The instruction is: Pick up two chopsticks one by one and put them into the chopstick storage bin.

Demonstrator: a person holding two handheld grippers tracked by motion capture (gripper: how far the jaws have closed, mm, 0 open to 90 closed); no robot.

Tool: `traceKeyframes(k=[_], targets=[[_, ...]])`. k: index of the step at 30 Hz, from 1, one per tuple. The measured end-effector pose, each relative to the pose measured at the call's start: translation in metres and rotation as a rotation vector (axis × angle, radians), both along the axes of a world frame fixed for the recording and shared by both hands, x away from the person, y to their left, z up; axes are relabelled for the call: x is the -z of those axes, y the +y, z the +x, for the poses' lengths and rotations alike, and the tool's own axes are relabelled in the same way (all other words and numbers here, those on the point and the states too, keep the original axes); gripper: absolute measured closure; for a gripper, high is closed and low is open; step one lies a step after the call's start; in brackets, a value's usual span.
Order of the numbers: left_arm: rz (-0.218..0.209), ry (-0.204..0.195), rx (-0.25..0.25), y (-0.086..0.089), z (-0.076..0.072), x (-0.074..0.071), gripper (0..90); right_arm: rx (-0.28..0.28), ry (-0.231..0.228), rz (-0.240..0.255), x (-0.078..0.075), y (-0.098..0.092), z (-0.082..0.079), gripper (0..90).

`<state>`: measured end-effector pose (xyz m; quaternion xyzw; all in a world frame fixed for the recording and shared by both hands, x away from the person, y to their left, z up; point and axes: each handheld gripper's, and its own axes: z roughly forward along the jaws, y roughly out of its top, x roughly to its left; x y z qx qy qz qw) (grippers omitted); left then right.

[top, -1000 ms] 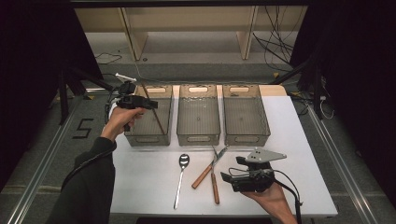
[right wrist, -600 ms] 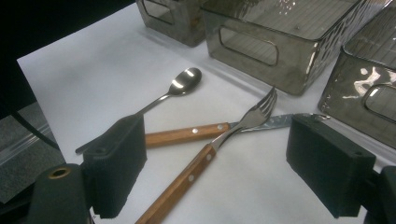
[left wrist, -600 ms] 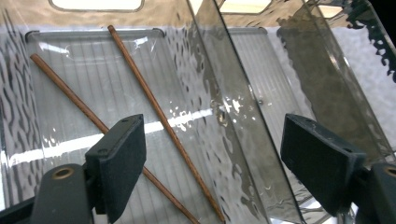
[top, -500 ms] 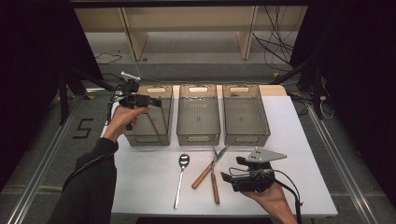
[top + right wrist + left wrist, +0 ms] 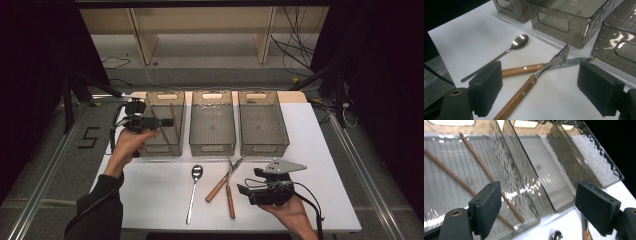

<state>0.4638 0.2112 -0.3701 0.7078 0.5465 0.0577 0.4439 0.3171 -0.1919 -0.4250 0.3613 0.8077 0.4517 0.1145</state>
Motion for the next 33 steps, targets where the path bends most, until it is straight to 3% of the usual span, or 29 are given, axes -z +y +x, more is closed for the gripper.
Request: traceKeyframes(k=[3,6,13,17,33], targets=[[0.0,0.001,0.014,-0.001,-0.016,0.009,21.0,0.001,0.004,-0.01,0.001,0.001,0.0,21.0],[0.034,0.0,0.025,-0.004,-0.03,0.02,21.1,0.004,0.009,-0.016,0.002,0.003,0.0,21.0],[0.046,0.004,0.046,-0.017,-0.06,0.043,21.0,0.014,0.01,-0.018,0.003,0.004,0.0,21.1],[0.092,0.006,0.077,-0.028,-0.069,0.047,21.0,0.014,0.005,-0.015,0.004,0.003,-0.001,21.1],[0.16,0.017,0.136,-0.055,-0.095,0.063,19.8,0.034,-0.004,0.004,0.01,-0.004,0.002,20.9]])
